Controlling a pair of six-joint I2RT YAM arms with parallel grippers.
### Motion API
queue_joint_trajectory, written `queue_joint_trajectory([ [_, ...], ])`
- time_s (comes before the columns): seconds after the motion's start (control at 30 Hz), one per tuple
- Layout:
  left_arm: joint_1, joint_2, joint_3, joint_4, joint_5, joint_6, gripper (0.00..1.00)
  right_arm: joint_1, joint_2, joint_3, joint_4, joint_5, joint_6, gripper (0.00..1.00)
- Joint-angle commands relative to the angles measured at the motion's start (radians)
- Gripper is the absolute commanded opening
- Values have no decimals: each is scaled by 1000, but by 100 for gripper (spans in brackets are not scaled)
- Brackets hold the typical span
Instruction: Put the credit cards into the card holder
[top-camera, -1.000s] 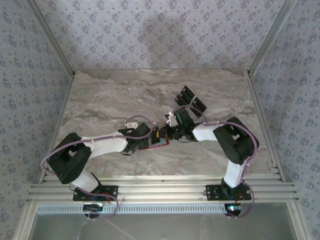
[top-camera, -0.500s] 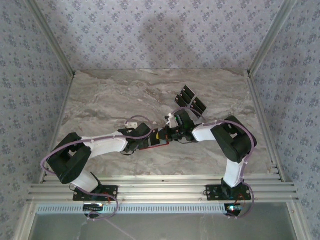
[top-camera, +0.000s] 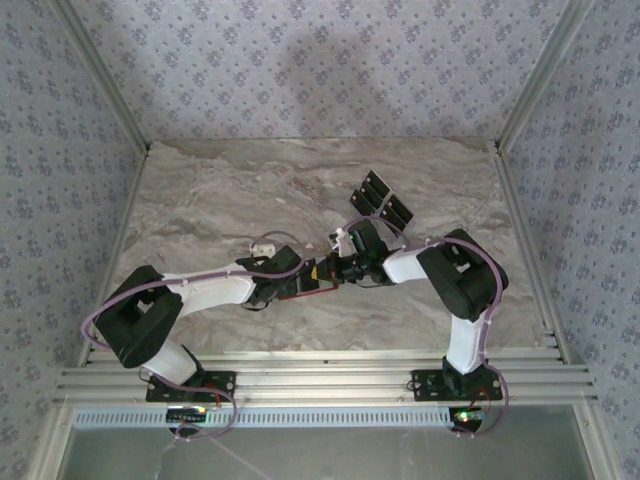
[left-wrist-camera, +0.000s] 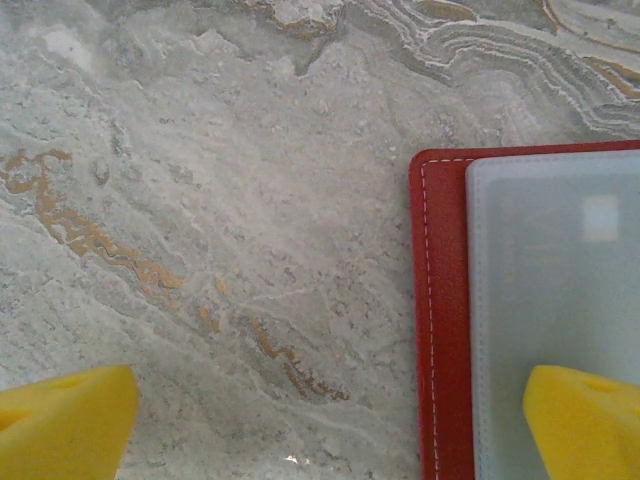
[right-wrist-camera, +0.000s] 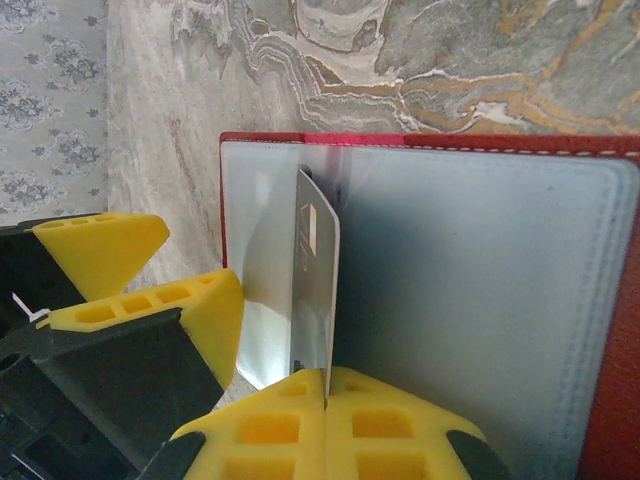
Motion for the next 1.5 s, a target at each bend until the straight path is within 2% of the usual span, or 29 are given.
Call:
queue_joint_trajectory([
  [0.0, -6, -11, -22, -56, -12, 0, 100, -1, 37, 1, -34, -1, 7, 0],
  [0.53, -7, -9, -19, -55, -11, 3, 100, -6, 84, 79, -160, -51, -33, 0],
  [1.03, -6, -16, -16, -53, -7, 3, 100, 25, 100, 136, -255, -23, -61, 0],
  [1.3, -6, -51, 4, -68, -12, 8, 100, 21, 28, 175, -379, 18, -88, 31],
  [1.47, 7, -73, 40, -90, -12, 26, 100, 21, -25, 223, -491, 68, -168, 40],
])
